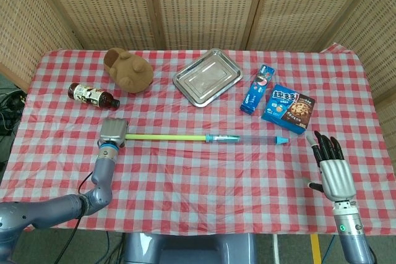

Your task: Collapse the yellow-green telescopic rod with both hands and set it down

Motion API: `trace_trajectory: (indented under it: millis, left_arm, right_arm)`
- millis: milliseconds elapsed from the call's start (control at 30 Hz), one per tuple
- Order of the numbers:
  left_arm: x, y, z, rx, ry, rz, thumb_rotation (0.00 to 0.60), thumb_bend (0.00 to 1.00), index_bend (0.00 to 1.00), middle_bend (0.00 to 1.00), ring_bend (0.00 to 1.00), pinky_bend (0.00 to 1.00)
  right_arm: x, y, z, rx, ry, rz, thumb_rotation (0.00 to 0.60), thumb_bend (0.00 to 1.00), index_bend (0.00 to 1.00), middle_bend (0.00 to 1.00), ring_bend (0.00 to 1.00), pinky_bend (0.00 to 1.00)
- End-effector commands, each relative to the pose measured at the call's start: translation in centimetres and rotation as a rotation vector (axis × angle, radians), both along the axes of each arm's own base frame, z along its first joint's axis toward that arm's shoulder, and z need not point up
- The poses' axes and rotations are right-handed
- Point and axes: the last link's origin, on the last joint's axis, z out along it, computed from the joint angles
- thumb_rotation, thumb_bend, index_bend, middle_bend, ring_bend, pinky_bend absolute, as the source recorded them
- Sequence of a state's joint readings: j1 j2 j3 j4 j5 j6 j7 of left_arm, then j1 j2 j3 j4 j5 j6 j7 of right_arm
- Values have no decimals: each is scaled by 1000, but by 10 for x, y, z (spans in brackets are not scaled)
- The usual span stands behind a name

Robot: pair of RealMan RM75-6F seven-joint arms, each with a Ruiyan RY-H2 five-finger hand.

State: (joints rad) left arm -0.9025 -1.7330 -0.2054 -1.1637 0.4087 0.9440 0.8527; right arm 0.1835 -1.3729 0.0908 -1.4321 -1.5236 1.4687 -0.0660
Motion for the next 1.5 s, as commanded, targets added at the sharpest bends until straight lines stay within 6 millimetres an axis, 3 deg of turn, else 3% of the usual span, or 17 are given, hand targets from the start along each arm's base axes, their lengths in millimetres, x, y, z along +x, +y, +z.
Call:
trace_trajectory:
  millis: [33,333,800,933,1067,1167,1267,1500]
  left_arm:
    - [1,0,1,8,-5,-2,600,526,727,895,845,732]
    - [14,-3,24,65,-64,-53,600,573,829,907,853,733]
    - [27,-15,68,145,-170,-99,600,573,862,909,855,733]
    - [32,-20,84,171,-203,-130,600,570,867,909,855,733]
    - [35,-24,94,180,-231,-144,600,567,867,909,855,733]
    - [36,-26,100,181,-245,-153,600,567,867,909,855,733]
    - [37,-27,106,185,-255,-161,600,566,867,909,855,733]
    - [38,-32,122,196,-278,-178,600,566,867,910,855,733]
  right_arm:
    - [0,0,0,0,-1,0,600,117,0,0,0,0]
    - [2,2,0,9,-1,7,600,117,0,0,0,0]
    - [14,6,-1,-8,-32,56,600,118,36,0,0,0]
    - [23,1,-1,-5,-63,67,600,117,82,4,0,0]
    - [41,-6,2,-18,-85,99,600,117,140,70,34,48]
    - [59,-14,5,-31,-102,132,600,117,169,128,104,109]
    - [77,-22,7,-42,-94,152,600,129,201,237,234,190]
    - [112,-43,7,-36,-54,149,600,174,291,648,668,407]
